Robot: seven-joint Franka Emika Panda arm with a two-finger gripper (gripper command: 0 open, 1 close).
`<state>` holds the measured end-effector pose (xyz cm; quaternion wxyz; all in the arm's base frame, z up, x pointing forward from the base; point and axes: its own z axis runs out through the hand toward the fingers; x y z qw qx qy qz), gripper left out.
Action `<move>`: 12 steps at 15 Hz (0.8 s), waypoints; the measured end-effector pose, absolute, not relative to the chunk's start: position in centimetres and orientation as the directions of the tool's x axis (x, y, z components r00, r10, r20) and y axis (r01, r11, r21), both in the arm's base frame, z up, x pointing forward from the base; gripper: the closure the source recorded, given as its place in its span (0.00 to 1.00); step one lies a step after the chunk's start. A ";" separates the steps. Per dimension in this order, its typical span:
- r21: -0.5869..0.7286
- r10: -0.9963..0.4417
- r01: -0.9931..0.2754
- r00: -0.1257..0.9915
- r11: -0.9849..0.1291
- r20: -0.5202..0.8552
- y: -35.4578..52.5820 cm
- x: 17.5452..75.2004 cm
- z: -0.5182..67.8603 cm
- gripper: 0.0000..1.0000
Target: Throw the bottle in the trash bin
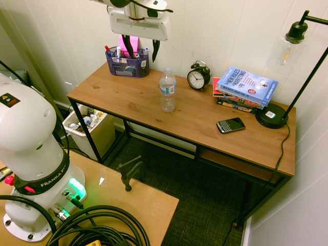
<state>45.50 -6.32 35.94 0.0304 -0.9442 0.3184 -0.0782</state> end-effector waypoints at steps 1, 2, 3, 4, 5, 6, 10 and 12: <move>-0.105 -0.595 -0.585 0.791 -0.804 0.143 -6.8 45.7 35.6 0.00; -0.099 -0.585 -0.576 0.796 -0.811 0.155 -7.5 45.7 35.3 0.00; -0.093 -0.579 -0.572 0.799 -0.815 0.162 -8.4 45.7 34.9 0.00; -0.090 -0.575 -0.568 0.802 -0.818 0.164 -9.4 45.6 34.5 0.00; -0.088 -0.569 -0.562 0.805 -0.822 0.171 -10.6 45.4 34.3 0.00; -0.086 -0.564 -0.558 0.806 -0.825 0.179 -11.8 45.1 33.9 0.00; -0.080 -0.566 -0.561 0.806 -0.824 0.172 -14.8 44.1 32.5 0.00; -0.081 -0.564 -0.559 0.812 -0.825 0.151 -15.0 43.8 31.5 0.00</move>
